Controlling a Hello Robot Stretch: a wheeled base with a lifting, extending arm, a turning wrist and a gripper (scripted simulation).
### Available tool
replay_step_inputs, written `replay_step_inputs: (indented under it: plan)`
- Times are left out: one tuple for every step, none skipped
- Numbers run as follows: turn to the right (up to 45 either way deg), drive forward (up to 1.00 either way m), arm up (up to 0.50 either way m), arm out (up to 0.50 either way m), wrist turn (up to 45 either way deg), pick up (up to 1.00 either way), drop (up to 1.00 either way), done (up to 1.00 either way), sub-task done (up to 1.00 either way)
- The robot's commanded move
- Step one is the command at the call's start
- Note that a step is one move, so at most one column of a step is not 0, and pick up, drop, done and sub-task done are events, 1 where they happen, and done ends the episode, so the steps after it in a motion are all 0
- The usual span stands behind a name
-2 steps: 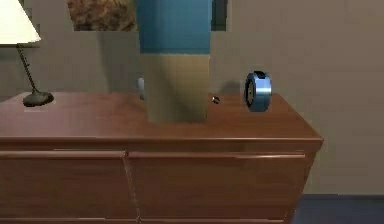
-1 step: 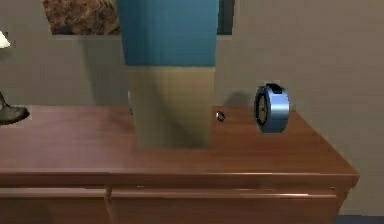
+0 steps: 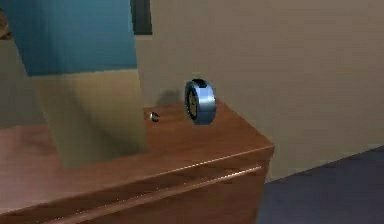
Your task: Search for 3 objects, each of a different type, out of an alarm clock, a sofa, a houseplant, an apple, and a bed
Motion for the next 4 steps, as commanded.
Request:
replay_step_inputs:
  plan:
    - [0.0, 0.0, 0.0, 0.0, 0.0, 0.0, 0.0, 0.0, 1.0]
    - [45.0, 0.0, 0.0, 0.0, 0.0, 0.0, 0.0, 0.0, 0.0]
    - [45.0, 0.0, 0.0, 0.0, 0.0, 0.0, 0.0, 0.0, 0.0]
    - [24.0, 0.0, 0.0, 0.0, 0.0, 0.0, 0.0, 0.0, 0.0]
